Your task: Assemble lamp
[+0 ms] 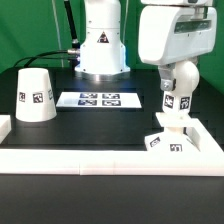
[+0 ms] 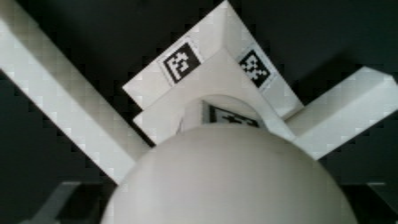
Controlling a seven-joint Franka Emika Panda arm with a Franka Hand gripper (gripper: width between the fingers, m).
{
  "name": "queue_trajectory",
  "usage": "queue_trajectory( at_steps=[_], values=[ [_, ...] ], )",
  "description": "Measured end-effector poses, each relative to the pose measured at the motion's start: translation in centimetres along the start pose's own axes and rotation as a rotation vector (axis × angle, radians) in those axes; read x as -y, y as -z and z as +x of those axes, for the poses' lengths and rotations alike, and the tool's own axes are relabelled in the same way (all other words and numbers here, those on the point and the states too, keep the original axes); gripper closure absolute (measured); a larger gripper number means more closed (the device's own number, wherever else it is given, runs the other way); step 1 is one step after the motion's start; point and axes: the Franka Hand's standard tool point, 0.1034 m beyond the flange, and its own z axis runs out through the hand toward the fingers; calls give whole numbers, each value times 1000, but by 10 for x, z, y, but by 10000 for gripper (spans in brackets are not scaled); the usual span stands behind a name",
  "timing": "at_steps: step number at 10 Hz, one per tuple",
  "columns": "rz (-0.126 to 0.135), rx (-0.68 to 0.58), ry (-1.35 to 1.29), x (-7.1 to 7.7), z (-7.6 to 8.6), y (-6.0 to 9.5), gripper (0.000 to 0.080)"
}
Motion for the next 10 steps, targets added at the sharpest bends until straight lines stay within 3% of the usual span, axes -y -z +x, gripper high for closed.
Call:
queue_trajectory(
  at_steps=[4, 10],
  values=[
    [4, 0, -334, 0, 0, 0, 222],
    [45, 0, -941, 3, 1, -1, 222]
  ],
)
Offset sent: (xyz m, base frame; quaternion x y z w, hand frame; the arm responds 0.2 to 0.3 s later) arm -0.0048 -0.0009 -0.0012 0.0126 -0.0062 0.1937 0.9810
